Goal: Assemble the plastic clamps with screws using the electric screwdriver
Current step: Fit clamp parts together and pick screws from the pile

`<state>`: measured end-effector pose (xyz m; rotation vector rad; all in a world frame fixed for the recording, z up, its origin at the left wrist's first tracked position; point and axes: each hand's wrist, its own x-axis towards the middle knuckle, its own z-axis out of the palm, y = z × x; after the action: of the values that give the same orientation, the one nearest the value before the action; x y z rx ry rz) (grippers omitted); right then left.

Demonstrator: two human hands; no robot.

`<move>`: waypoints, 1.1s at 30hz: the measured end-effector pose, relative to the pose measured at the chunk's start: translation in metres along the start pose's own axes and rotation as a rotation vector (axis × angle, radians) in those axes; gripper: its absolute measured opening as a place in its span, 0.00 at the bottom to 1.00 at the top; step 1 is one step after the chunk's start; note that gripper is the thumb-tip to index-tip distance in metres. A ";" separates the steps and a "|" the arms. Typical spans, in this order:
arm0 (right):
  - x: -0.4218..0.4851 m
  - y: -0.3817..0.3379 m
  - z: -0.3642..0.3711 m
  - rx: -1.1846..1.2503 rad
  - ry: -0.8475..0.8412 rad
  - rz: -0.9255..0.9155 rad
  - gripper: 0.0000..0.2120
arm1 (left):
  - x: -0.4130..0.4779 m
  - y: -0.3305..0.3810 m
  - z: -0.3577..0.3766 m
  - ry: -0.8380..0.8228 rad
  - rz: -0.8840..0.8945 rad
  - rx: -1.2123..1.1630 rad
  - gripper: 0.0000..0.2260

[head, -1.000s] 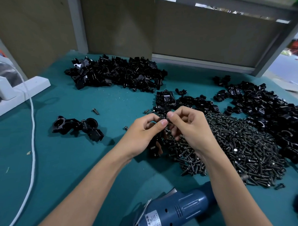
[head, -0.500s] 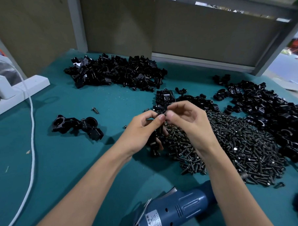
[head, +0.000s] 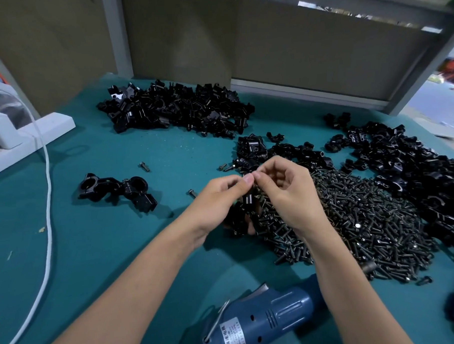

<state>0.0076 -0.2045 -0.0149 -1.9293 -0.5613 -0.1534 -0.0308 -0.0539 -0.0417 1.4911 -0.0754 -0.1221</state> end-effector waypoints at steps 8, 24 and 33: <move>-0.002 -0.001 -0.001 0.103 0.024 -0.016 0.05 | -0.001 0.004 -0.003 -0.024 -0.052 -0.104 0.19; -0.001 -0.001 -0.004 0.213 -0.045 0.129 0.06 | 0.001 0.002 -0.006 0.044 0.054 0.003 0.11; -0.001 -0.002 -0.004 0.253 -0.041 0.139 0.05 | 0.000 0.001 -0.005 0.032 0.055 0.064 0.11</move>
<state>0.0069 -0.2076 -0.0123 -1.7205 -0.4489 0.0443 -0.0299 -0.0491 -0.0412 1.5533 -0.0951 -0.0521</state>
